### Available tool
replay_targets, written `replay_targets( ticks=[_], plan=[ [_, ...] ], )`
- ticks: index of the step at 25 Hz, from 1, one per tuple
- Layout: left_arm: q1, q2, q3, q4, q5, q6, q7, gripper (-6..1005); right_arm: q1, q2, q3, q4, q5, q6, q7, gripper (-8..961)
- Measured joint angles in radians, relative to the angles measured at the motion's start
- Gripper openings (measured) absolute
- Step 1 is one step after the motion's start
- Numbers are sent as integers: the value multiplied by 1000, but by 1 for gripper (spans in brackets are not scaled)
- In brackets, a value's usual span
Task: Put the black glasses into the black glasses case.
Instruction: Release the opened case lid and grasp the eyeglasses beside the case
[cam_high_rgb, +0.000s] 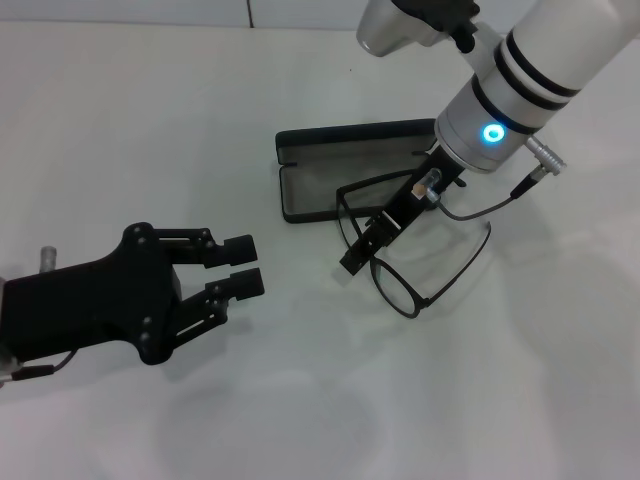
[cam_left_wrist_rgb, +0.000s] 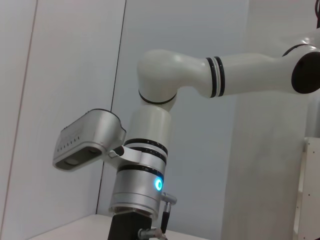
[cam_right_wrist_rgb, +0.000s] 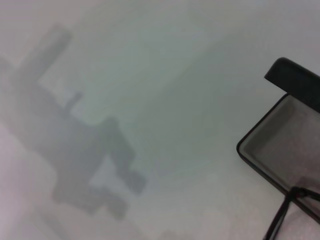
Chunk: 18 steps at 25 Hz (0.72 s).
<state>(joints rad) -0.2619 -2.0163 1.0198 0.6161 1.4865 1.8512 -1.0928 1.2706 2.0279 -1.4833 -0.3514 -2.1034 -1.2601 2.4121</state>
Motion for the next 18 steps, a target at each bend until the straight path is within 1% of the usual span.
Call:
replay_targets(
  ticks=[8,18],
  plan=[
    [-2,-5,0,-5,0,-3,1,272,-23,0,-8,-4,1,21,-3,640],
    [-16,-10,0,-25,10,-29,1,271,-52,0,-17,-25,23,30,-9,603]
  ],
)
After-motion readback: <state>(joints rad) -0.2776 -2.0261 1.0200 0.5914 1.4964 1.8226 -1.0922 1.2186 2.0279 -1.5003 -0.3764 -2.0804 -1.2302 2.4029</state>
